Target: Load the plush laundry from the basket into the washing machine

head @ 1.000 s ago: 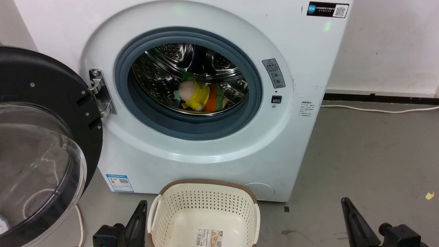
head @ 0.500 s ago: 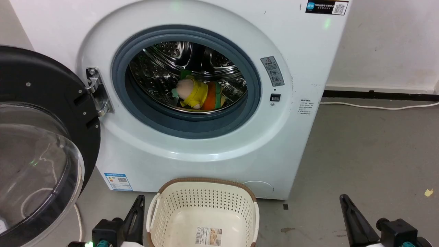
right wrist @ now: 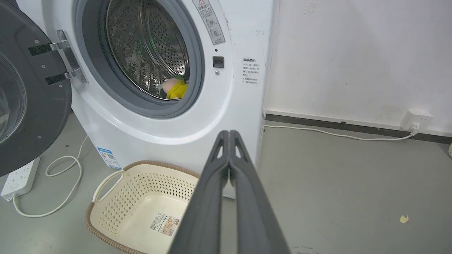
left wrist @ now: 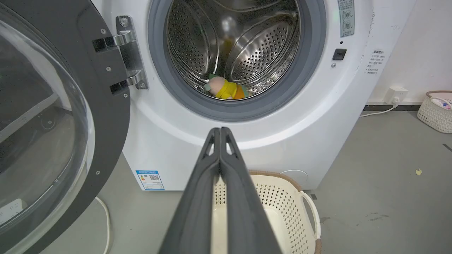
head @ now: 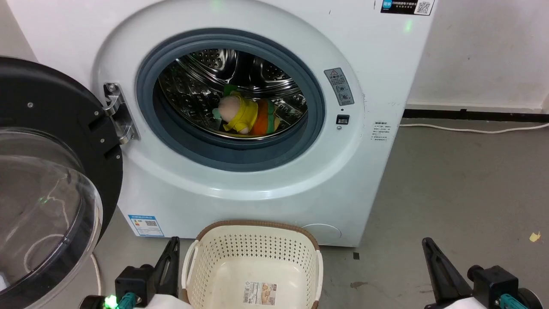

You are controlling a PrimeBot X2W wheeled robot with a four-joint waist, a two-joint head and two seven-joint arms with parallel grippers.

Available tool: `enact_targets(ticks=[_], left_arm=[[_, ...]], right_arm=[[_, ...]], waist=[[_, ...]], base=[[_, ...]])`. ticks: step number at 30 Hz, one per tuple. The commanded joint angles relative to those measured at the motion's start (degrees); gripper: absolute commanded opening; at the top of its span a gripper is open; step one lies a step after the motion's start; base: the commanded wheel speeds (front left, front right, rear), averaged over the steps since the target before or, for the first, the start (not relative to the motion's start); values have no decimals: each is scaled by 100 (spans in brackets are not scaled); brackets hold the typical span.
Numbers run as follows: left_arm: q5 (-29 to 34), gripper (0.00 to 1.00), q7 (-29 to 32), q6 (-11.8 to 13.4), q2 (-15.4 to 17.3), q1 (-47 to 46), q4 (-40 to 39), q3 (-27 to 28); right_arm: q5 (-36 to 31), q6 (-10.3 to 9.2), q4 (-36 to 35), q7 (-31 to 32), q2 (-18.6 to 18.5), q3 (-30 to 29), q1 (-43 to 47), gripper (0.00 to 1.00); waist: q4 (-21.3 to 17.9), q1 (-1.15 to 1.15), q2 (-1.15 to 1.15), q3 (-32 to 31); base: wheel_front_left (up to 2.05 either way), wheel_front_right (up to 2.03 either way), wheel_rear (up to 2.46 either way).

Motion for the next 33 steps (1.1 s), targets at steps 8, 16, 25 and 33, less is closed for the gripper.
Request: enact_targets(ticks=[8,16,25,33], left_arm=[[156,0,122,-37,-70,-135,-104,104],[256,0,215,-45,-123,-180,-156,177],[369,0,321,-55,-184,-231,-215,259],[469,0,415,-64,-238,-276,-268,333]], right_arm=[[-103,2,-41,111,-1,-13,-201,0],[-158,2,-47,204,-1,-18,-280,0],[-219,3,-55,310,-1,-25,-370,0],[-274,3,-62,404,-1,-30,-450,0]], waist=[[-20,0,0,36],[-38,0,0,68],[-59,0,0,104],[-77,0,0,137]], base=[[0,0,0],[0,0,0],[0,0,0],[0,0,0]])
